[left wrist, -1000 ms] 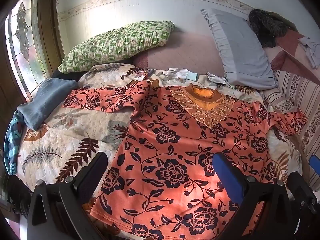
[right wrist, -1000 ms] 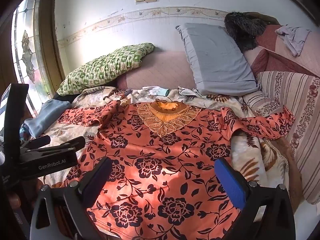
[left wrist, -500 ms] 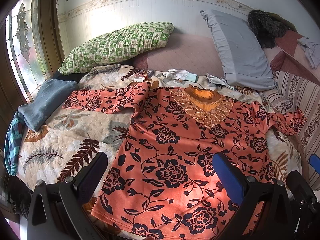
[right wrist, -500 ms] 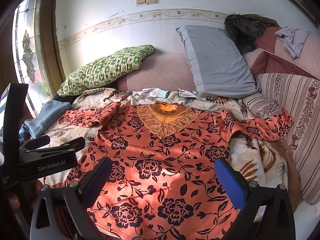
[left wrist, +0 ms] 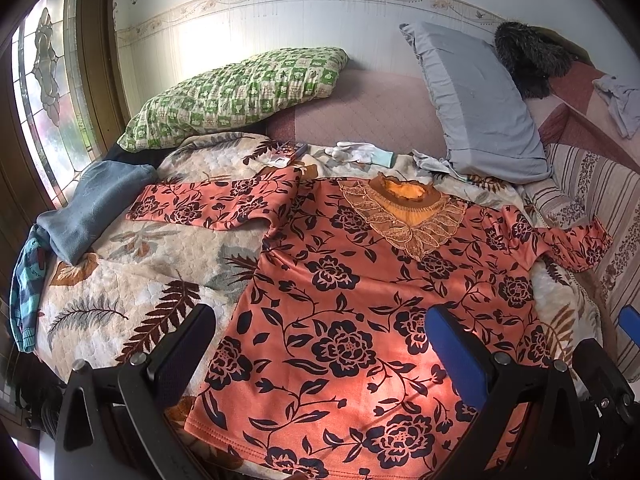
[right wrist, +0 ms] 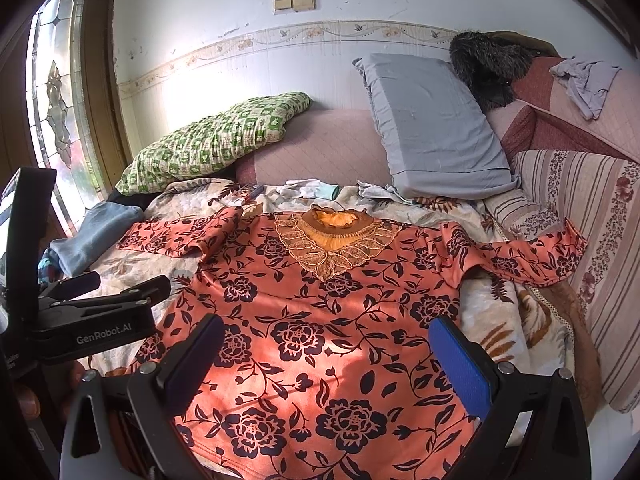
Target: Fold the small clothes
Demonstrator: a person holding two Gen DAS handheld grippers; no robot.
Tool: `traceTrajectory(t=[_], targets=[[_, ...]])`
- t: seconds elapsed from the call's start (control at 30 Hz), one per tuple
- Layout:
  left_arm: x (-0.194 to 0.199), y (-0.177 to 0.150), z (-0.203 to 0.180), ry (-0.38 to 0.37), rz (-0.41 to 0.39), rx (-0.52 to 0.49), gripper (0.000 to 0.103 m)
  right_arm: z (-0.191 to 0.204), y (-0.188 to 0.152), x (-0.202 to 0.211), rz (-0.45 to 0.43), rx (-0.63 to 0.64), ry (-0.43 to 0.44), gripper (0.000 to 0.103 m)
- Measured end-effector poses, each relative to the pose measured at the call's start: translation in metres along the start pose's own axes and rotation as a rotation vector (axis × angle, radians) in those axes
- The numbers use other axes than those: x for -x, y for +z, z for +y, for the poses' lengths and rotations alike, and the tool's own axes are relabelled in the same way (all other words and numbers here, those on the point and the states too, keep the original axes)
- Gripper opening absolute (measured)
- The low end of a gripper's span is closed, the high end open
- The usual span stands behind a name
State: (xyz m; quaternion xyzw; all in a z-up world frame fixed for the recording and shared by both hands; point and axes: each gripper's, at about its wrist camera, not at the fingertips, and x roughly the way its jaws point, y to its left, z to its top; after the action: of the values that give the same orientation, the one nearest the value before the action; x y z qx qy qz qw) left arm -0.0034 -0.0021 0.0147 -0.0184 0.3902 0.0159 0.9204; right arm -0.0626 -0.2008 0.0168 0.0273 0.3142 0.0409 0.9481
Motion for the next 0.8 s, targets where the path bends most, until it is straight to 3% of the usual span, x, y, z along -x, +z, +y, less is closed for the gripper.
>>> traceTrajectory(t=[0.8], targets=[[0.011,0.011,0.001,-0.030,0.004,0.009,0.103,0.001,0.003,0.002,-0.010,0.010,-0.001,0.103]])
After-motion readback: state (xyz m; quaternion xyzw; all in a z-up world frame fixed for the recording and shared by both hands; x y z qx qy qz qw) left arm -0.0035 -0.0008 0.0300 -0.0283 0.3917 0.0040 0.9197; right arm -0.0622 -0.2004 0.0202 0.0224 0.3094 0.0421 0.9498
